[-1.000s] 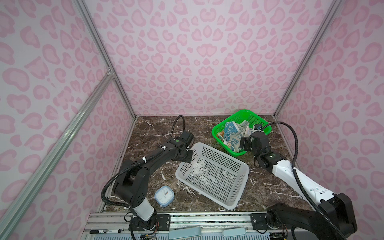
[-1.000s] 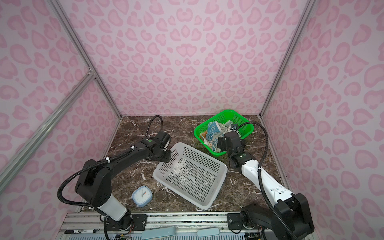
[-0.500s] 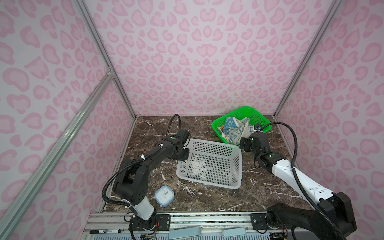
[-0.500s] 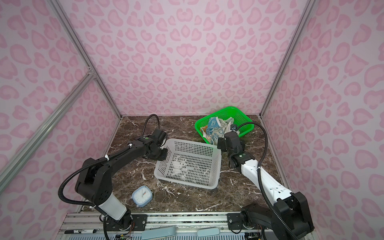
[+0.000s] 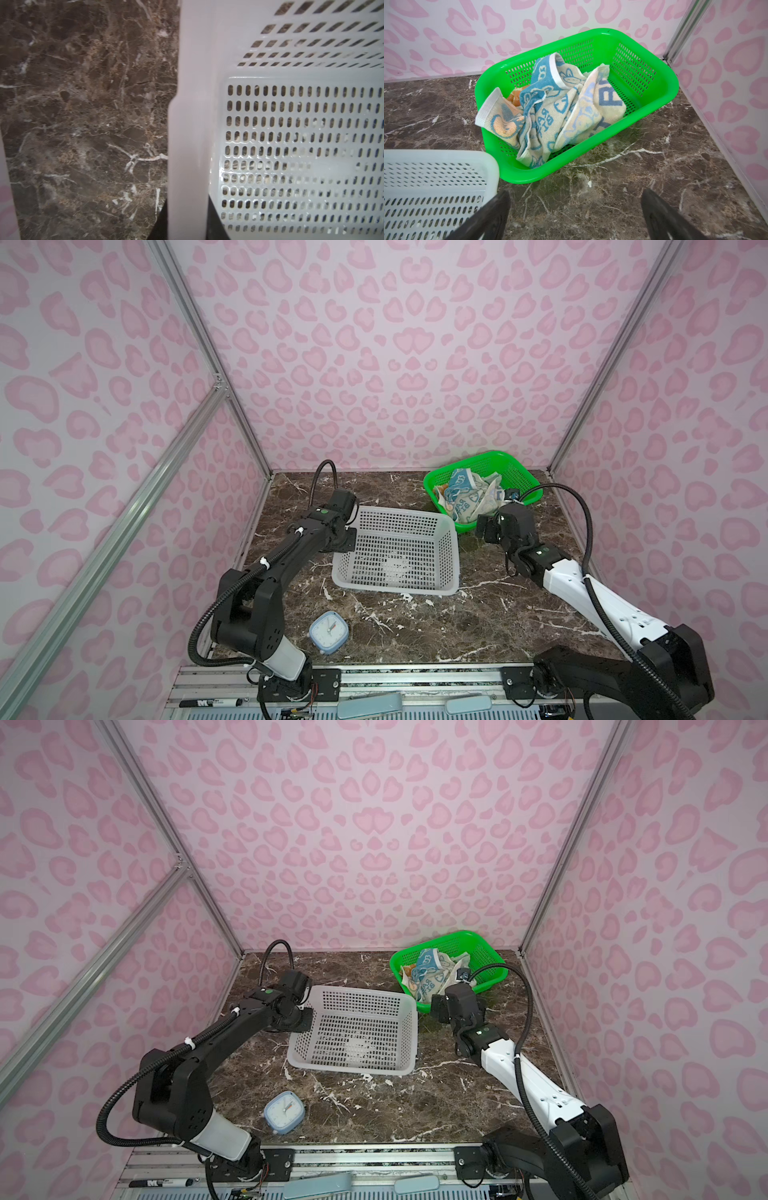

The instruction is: Fold and stack the towels

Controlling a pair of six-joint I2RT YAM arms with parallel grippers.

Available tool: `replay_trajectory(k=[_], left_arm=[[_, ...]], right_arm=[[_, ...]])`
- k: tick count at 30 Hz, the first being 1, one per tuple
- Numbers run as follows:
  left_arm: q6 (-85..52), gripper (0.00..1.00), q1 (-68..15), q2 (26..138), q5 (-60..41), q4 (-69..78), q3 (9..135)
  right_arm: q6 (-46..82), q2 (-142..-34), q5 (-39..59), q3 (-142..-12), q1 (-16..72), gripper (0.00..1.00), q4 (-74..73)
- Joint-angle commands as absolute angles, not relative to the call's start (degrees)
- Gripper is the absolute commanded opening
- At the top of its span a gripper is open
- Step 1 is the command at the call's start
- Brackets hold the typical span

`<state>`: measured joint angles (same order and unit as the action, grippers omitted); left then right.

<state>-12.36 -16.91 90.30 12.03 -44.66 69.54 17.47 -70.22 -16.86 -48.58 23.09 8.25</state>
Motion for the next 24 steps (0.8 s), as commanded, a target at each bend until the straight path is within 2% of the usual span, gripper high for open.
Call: replay_trajectory(k=[1,6,8,14,21,24], left_arm=[[-10.6,0.16,-12.9,89.3,23.6,-43.7,69.2],[-9.2,0.17,-6.2,91.4,27.9,-39.5,69.4],[-8.6,0.2,-3.8,93.5,28.8,-37.9,70.4],[-6.3,0.22,0.4,101.4,30.9,-32.9,74.5],[-6.3,0.33,0.6,105.7,32.5,-30.6,78.5],[-6.8,0.49,0.7,105.4,32.7,-30.7,78.4]], right_arm=[[18.7,-71.4,-16.5,-49.0,24.6,1.0,7.9],[19.3,-74.5,-18.0,-51.5,28.5,1.0,9.0],[19.3,-75.8,-18.2,-52.3,30.3,1.0,8.5],[21.2,-82.0,-16.5,-57.2,34.1,1.0,10.0],[21.2,-91.7,-15.1,-66.5,38.1,1.0,14.2],[21.3,-95.6,-14.1,-70.8,38.7,1.0,17.0]])
